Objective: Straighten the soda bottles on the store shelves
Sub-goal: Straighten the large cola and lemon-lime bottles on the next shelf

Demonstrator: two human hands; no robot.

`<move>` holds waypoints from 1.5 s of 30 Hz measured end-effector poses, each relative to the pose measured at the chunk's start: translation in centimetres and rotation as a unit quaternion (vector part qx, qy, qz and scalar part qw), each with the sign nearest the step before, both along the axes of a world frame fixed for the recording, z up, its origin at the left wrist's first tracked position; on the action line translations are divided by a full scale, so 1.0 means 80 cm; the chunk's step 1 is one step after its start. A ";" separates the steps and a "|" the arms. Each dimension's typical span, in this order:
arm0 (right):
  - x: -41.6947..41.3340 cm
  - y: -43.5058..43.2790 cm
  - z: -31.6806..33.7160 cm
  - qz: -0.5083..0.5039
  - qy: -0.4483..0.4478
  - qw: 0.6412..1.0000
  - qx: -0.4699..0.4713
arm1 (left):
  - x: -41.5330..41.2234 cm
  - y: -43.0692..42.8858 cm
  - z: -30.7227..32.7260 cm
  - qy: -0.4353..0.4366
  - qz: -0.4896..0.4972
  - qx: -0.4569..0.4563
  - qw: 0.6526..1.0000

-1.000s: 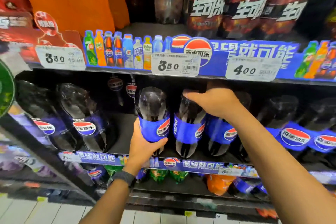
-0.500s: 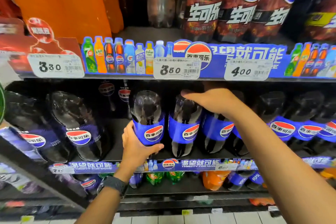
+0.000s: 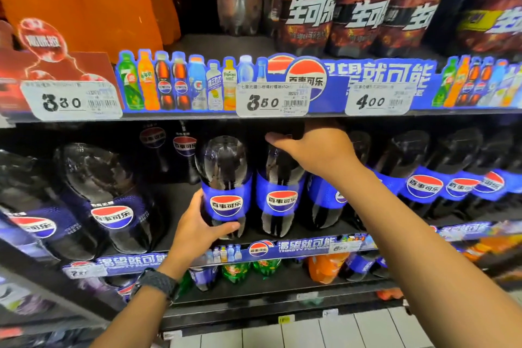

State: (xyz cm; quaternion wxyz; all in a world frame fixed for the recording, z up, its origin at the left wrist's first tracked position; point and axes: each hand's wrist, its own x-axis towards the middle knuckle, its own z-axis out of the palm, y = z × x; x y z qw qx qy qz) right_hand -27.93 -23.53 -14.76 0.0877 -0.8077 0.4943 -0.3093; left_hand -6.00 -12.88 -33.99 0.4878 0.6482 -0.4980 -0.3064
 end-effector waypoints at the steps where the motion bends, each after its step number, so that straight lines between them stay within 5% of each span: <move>1: -0.001 0.000 0.001 0.007 0.001 1.000 0.010 | -0.001 0.000 0.000 0.001 -0.002 0.000 1.000; 5: -0.009 0.007 0.008 0.065 -0.057 0.995 0.053 | -0.008 0.001 -0.001 0.000 -0.001 -0.004 1.000; 8: -0.031 0.019 0.001 0.050 -0.017 0.998 0.024 | -0.016 0.003 0.003 -0.008 0.006 -0.015 1.000; 14: -0.144 0.028 -0.005 0.092 -0.060 0.988 -0.111 | -0.100 0.022 0.026 -0.112 0.256 -0.175 0.944; 17: -0.206 0.008 0.000 0.065 -0.133 0.985 -0.087 | -0.173 0.017 0.044 -0.145 0.263 -0.219 0.928; 20: -0.251 -0.011 0.003 0.036 -0.169 0.983 -0.060 | -0.253 0.003 0.051 -0.151 0.203 -0.188 0.949; 24: -0.288 -0.040 0.000 -0.035 -0.135 0.985 -0.098 | -0.338 -0.027 0.035 -0.092 0.153 -0.109 0.978; 31: -0.281 -0.087 0.024 0.029 -0.042 0.987 0.154 | -0.377 -0.085 0.032 -0.008 0.237 -0.090 0.967; 34: -0.276 -0.098 0.033 0.023 0.049 0.975 0.216 | -0.383 -0.100 0.028 -0.019 0.286 -0.101 0.953; 45: -0.279 -0.100 0.048 0.078 0.218 0.949 0.216 | -0.373 -0.118 0.021 -0.099 0.330 -0.071 0.936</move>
